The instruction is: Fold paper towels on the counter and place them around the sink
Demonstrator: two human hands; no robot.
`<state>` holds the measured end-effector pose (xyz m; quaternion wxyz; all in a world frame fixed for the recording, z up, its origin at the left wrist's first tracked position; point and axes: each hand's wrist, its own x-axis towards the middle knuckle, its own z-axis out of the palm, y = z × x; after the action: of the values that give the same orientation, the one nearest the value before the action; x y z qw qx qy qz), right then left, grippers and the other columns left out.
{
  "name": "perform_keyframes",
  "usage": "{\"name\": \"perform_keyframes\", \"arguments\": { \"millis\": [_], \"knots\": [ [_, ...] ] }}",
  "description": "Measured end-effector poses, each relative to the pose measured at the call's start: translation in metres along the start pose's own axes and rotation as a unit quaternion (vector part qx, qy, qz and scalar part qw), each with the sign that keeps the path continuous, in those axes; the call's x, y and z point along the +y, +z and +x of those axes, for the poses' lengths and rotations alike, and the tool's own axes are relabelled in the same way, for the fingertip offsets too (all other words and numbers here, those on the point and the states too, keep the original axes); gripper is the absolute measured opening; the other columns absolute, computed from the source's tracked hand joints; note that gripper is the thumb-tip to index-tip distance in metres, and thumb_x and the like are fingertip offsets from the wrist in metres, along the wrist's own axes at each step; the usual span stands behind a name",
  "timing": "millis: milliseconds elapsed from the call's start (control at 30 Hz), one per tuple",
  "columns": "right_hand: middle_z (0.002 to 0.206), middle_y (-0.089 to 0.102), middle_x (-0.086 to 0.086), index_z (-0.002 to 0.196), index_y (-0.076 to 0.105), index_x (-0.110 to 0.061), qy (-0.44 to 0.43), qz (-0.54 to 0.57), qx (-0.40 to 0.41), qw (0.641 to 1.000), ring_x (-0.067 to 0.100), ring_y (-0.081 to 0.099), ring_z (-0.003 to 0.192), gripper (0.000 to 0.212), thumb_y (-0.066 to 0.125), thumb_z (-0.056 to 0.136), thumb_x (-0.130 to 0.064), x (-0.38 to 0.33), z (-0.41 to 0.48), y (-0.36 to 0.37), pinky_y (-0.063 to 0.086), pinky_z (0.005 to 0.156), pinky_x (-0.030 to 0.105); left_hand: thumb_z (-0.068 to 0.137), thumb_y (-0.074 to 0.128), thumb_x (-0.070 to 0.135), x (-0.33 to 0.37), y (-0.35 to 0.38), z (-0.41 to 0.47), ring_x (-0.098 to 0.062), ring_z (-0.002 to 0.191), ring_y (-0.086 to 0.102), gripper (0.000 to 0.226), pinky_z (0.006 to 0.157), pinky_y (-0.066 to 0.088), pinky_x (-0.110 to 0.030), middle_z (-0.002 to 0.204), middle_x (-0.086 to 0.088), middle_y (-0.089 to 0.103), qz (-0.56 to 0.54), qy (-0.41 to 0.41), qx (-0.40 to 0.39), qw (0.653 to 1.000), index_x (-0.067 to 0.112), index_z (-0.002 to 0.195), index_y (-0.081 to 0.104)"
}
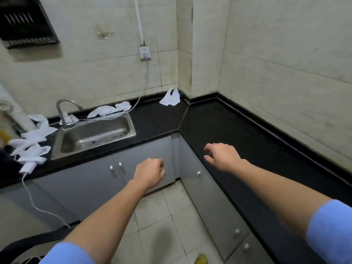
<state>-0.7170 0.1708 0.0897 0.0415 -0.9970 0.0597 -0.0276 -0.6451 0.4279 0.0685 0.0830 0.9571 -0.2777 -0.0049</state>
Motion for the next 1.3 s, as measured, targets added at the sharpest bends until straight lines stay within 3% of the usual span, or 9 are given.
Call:
{"name": "perform_keyframes", "arguments": {
  "millis": [167,400,633,967,1300],
  "knots": [
    [0.112,0.064,-0.001,0.124,0.052,-0.024,-0.033,0.012,-0.007,0.999,0.022,0.061,0.099,0.036,0.049,0.093,-0.041,-0.013,0.123,0.024,0.044,0.071,0.033,0.087,0.049,0.029,-0.057,-0.009,0.088,-0.033,0.098,0.061,0.023,0.075,0.048,-0.036,0.102,-0.01,0.068,0.015,-0.028,0.008,0.999,0.018,0.102,0.063],
    [0.114,0.063,0.001,0.122,0.053,-0.024,-0.049,0.015,-0.032,0.998,0.024,0.06,0.101,0.034,0.049,0.093,-0.04,-0.02,0.284,0.033,0.046,0.075,0.035,0.087,0.051,0.033,-0.129,-0.026,0.2,-0.03,0.093,0.062,0.018,0.072,0.048,-0.035,0.098,-0.006,0.068,0.012,-0.064,0.008,0.998,0.021,0.095,0.062],
    [0.115,0.062,0.0,0.126,0.051,-0.025,-0.068,-0.011,-0.06,0.996,0.024,0.06,0.104,0.037,0.049,0.093,-0.042,-0.03,0.403,0.05,0.045,0.077,0.035,0.09,0.052,0.031,-0.191,-0.018,0.288,-0.029,0.099,0.061,0.02,0.073,0.046,-0.035,0.102,-0.007,0.068,0.0,-0.082,-0.014,0.997,0.02,0.102,0.063],
    [0.116,0.061,0.0,0.126,0.052,-0.025,0.015,-0.013,-0.085,0.996,0.022,0.059,0.104,0.038,0.051,0.092,-0.042,-0.02,0.562,0.076,0.047,0.077,0.034,0.088,0.05,0.032,-0.28,-0.015,0.478,-0.026,0.094,0.061,0.014,0.074,0.046,-0.033,0.098,-0.003,0.065,-0.019,-0.016,-0.034,0.999,0.022,0.092,0.059],
    [0.116,0.062,0.0,0.125,0.052,-0.026,0.065,0.003,-0.14,0.988,0.023,0.06,0.106,0.038,0.053,0.091,-0.043,0.023,0.671,0.115,0.049,0.083,0.036,0.088,0.051,0.034,-0.301,0.024,0.612,-0.026,0.093,0.062,0.016,0.077,0.05,-0.037,0.1,-0.001,0.066,-0.059,0.016,-0.091,0.994,0.024,0.096,0.06]
  ]
}}
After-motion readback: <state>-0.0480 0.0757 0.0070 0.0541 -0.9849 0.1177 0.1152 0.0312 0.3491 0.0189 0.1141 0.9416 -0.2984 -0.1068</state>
